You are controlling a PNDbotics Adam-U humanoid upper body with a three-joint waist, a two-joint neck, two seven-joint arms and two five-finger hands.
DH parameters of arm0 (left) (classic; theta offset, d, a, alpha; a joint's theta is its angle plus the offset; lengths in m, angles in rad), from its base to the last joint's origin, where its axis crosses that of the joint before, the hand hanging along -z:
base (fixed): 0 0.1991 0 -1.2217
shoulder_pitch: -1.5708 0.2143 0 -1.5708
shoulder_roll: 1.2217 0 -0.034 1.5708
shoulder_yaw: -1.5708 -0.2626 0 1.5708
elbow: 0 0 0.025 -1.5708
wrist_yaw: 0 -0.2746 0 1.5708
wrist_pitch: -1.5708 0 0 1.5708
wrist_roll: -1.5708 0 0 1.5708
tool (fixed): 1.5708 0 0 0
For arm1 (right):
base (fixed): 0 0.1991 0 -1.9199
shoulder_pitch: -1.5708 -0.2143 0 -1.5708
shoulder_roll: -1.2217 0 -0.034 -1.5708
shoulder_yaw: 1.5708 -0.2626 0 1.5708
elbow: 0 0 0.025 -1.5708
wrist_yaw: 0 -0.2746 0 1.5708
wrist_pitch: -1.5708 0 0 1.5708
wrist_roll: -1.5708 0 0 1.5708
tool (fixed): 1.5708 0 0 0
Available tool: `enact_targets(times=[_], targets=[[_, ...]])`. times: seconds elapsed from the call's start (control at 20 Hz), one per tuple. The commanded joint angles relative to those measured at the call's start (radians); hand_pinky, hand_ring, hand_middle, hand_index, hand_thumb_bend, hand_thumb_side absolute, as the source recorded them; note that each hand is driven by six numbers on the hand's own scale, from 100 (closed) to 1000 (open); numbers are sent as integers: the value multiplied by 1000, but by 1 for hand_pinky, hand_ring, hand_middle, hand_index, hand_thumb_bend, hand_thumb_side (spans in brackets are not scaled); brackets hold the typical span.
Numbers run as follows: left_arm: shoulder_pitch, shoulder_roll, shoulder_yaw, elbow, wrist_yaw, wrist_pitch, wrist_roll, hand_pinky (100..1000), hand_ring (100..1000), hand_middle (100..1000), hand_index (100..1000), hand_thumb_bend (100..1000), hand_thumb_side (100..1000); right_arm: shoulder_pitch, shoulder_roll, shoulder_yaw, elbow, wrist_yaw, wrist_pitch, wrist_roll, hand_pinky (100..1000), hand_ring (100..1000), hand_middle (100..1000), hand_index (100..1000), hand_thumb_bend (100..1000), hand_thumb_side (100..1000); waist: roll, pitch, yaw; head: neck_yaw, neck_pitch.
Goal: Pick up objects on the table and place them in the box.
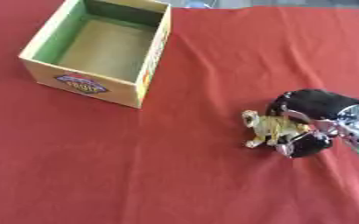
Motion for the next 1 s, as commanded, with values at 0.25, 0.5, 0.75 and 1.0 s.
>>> enact_targets(times=[0.25, 0.5, 0.75, 1.0], targets=[[-6, 5, 1, -17, -5, -1, -3, 500, 446, 561, 684, 100, 562, 5, -9, -14, 1, -30, 34, -37, 859, 760, 481, 586, 100, 206, 2, -13, -1, 4, -10], [-6, 6, 2, -17, -4, -1, -2, 500, 447, 562, 683, 100, 563, 0, -12, -40, -39, -24, 73, -108, 832, 722, 432, 518, 100, 153, 1, -17, -3, 6, -10], [-5, 6, 3, -17, -3, -1, -3, 500, 448, 562, 682, 100, 562, 2, -20, -59, -87, -13, 109, -184, 807, 685, 364, 429, 100, 200, 0, -21, -7, 8, -13], [-3, 6, 3, -17, -3, 0, -6, 500, 448, 561, 681, 100, 562, 0, -30, -67, -113, -4, 120, -229, 788, 623, 286, 324, 100, 208, -1, -23, -10, 9, -12]])
